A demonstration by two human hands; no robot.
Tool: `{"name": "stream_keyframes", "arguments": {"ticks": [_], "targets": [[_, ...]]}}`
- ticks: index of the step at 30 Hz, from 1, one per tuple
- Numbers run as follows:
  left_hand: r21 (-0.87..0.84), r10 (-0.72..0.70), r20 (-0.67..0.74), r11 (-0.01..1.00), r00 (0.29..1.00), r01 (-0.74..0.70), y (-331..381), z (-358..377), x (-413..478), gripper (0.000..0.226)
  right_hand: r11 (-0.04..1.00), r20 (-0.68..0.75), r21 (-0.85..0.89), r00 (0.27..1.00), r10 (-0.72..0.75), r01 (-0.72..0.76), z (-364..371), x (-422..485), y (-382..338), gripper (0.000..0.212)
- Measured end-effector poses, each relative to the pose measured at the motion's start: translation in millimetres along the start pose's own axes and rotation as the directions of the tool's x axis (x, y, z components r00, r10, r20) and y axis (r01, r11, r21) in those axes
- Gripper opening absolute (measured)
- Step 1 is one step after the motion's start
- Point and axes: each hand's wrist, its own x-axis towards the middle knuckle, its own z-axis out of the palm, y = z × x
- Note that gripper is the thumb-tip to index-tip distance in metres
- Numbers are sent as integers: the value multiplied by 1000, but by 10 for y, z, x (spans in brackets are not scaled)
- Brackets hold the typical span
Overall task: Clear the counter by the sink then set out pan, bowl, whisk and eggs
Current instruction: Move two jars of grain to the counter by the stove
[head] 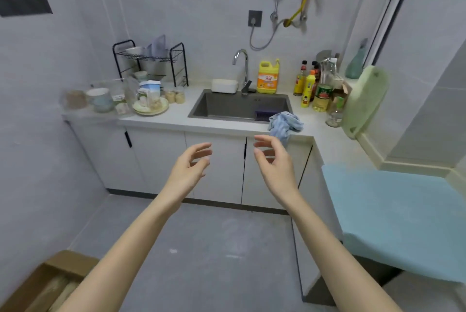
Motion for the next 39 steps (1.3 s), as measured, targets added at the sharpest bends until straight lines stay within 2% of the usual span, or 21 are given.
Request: {"name": "stream_keyframes", "arguments": {"ticks": [10,15,25,26,33,39], "targets": [[23,-63,-265,997,962,72,-451,-1522,1241,33,995,228,97,972,-59,38,1848,1500,-45,26],[22,-85,-329,995,941,98,-778,-2191,1864,33,993,287,95,953,-99,74,2729,2040,38,27],[95,-39,-223,994,974,61,-1261,-3428,3500,32,989,349,-100,935,-71,113,4303,3275,170,33],[93,-63,-191,992,980,82,-1443,-3726,4026,32,987,329,-140,944,-27,77,4750,3674,277,34],[101,-97,-129,989,987,110,-1715,-3796,4582,34,964,364,-267,926,96,5,5067,4062,608,43],[121,-115,-74,985,991,124,-2106,-4021,5387,32,923,375,-374,895,243,-94,5670,4748,1122,54]]}}
